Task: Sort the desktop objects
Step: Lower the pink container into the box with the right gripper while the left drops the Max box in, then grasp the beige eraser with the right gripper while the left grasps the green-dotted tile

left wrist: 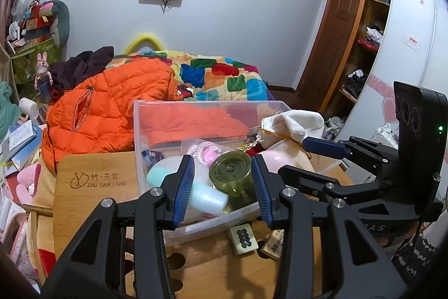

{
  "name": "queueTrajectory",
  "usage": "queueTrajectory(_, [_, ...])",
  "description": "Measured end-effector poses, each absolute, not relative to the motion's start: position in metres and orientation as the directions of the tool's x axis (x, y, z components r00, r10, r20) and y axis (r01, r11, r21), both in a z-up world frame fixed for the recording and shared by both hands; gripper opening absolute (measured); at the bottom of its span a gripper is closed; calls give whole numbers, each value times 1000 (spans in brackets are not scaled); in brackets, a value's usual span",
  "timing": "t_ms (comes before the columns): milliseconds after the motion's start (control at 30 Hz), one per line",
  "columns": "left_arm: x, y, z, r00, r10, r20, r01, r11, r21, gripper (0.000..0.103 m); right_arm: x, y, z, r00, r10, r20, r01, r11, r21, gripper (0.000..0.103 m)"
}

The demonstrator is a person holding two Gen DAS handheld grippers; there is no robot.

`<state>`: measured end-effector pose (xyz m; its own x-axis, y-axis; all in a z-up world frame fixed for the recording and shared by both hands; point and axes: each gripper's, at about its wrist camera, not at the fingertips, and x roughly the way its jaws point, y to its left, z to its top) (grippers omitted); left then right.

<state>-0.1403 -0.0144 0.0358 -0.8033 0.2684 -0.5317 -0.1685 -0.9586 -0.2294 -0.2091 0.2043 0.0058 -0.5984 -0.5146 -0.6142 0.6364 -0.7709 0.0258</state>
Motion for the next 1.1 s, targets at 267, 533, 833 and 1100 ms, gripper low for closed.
queueTrajectory(267, [-122,-13,41,-816,242,-524,-160,-967,-198,48,-194,211,5,-589,-517,-622,642,-766,29,62])
queueTrajectory(533, [-101,-14,31,-799,237,-552,-148,-968,-201,48,-173,221,-5,-569,-507,-647,650,-760,24,63])
queueTrajectory(833, [-88,-8,18,-779,245,-577,-150,-967,-207,48,-168,222,-21,-519,-511,-685,659,-750,60,63])
queueTrajectory(1100, [-90,-7,-3,-741,245,-625,-139,-967,-214,48,-171,207,-50,-435,-502,-748,682,-726,90,63])
